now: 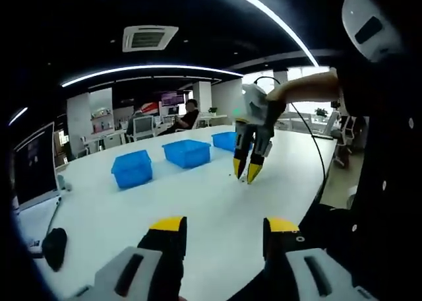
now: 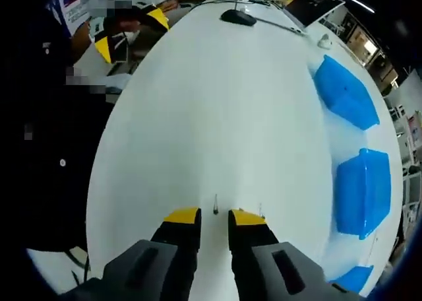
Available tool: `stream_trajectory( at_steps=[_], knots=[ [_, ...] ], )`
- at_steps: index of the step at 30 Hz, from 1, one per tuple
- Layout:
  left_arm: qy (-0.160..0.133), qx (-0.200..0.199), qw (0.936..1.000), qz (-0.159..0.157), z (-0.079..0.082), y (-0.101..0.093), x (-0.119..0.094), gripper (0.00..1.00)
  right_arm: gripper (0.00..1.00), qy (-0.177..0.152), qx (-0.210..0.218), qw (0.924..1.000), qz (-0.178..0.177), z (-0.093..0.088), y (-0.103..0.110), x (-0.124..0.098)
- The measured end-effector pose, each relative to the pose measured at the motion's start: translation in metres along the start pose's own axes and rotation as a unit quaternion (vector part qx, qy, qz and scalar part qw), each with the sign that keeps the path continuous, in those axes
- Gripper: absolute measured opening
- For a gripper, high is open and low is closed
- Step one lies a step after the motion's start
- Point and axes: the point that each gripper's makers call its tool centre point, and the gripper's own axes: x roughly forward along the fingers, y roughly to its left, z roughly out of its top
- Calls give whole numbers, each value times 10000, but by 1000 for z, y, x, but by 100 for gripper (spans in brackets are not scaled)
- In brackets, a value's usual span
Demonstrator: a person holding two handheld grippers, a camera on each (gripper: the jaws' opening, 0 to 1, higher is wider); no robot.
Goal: Pick up the resistors one by one and place each resistor into its matching bin, sorting the parts by color and model until every resistor is separated into the correct bin for its type
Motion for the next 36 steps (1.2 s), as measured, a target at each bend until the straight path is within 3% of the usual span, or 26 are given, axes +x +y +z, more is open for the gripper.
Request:
stream_trajectory(
  at_steps=[13,24,26,30,33,36],
  knots=[
    [12,-43,10000,55,-1,3,0,46,5,40,104,9999,54,1,0,3],
    [-80,-62,9999,24,6,1,2,45,5,-43,37,10000,-17,0,5,-1],
    [-110,-88,9999,36,8,2,2,45,5,-172,104,9998,-51,0,5,-5],
    [-159,-85,9998,65,12,4,4,45,5,-751,519,9953,-335,2,1,-28],
    [-206,-89,9997,56,16,7,6,46,5,-1310,929,9850,-628,1,-3,-52],
    [-306,-178,9994,51,22,10,7,46,5,-1908,1324,9673,-1016,-3,-7,-79]
  ],
)
